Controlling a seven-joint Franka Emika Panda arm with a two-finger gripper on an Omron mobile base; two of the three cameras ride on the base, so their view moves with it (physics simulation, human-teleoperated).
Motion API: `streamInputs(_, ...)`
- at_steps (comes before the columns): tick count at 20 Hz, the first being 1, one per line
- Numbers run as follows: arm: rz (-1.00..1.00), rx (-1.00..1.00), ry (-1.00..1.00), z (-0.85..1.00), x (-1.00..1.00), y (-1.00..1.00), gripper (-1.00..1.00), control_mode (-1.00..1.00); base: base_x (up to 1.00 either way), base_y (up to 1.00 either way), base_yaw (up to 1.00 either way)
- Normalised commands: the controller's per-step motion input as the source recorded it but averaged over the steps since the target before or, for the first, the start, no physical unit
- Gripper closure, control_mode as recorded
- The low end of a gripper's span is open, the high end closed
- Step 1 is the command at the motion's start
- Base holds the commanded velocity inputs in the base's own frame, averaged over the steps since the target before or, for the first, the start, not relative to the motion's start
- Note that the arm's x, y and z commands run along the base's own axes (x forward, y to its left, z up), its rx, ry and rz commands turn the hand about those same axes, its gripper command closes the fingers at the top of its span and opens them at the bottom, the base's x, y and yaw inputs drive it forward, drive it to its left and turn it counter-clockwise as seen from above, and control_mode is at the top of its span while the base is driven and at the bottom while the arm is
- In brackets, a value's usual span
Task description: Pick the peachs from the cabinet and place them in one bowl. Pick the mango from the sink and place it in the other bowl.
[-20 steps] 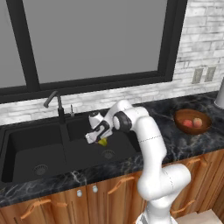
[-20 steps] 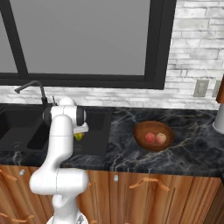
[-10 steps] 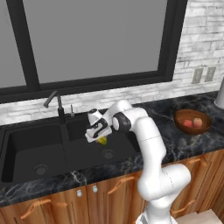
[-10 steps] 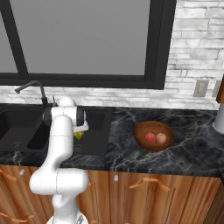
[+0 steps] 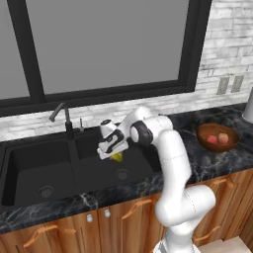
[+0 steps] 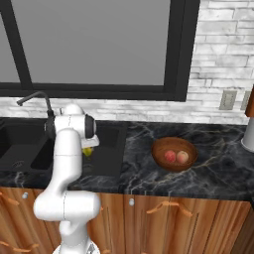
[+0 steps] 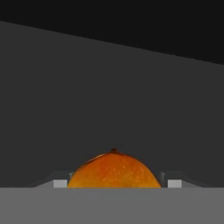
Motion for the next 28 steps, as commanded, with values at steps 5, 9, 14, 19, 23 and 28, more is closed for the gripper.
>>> streamInputs(5,0.06,0.06,-0.11,0.41,-0.39,-0.16,1.00,-1.00,0.00,0.00,0.00)
streamInputs(9,0.07,0.08,-0.22,0.46,-0.41,-0.17,1.00,-1.00,0.00,0.00,0.00)
streamInputs(14,0.08,0.08,-0.26,0.49,-0.41,-0.13,1.00,-1.00,0.00,0.00,0.00)
streamInputs(19,0.07,0.03,-0.25,0.59,-0.27,-0.06,1.00,-1.00,0.00,0.00,0.00)
streamInputs(23,0.04,0.04,-0.13,0.64,-0.22,-0.03,1.00,-1.00,0.00,0.00,0.00)
streamInputs(28,0.00,0.05,0.00,0.63,-0.25,-0.05,1.00,-1.00,0.00,0.00,0.00)
